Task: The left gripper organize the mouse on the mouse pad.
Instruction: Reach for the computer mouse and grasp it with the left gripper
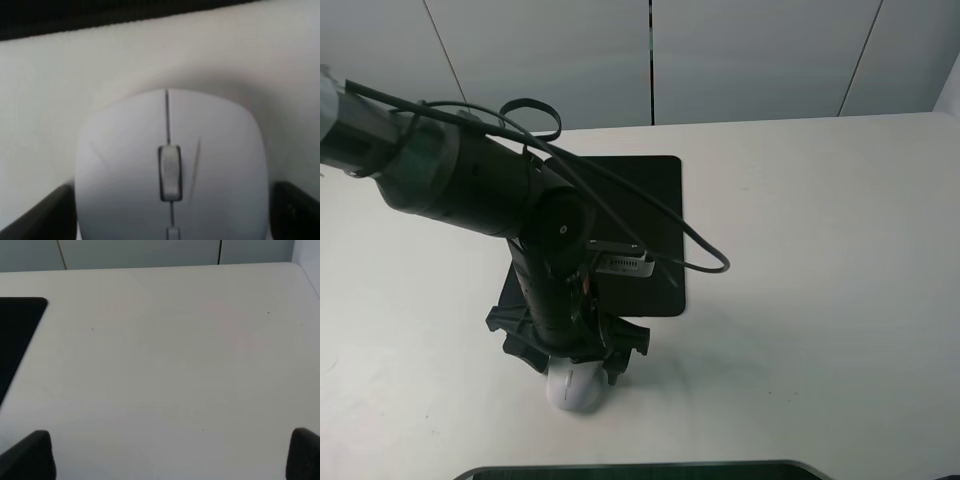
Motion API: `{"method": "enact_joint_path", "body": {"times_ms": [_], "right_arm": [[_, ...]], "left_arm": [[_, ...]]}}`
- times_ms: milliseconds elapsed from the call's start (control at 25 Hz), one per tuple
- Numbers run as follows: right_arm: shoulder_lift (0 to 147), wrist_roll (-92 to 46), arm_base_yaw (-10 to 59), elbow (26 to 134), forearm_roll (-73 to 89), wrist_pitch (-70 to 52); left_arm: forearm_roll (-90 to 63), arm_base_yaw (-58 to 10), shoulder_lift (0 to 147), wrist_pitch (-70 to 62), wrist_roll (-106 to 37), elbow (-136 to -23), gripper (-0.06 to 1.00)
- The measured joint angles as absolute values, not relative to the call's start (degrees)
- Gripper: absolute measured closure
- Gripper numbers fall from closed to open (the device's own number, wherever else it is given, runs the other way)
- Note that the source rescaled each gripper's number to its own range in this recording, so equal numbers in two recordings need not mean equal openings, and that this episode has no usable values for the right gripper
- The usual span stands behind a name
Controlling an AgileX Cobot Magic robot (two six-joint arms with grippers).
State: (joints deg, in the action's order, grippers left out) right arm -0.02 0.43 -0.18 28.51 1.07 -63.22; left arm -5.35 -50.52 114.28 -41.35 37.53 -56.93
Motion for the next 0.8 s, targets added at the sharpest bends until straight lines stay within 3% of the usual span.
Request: {"method": "enact_joint_path", "body": {"times_ms": [800], "right_arm": [[0.0,0.4,-0.2,28.5,1.1,-63.2]], "left_arm": [[-5.9,-50.5,114.3,-40.7,37.5,-56.9,-0.03]]}}
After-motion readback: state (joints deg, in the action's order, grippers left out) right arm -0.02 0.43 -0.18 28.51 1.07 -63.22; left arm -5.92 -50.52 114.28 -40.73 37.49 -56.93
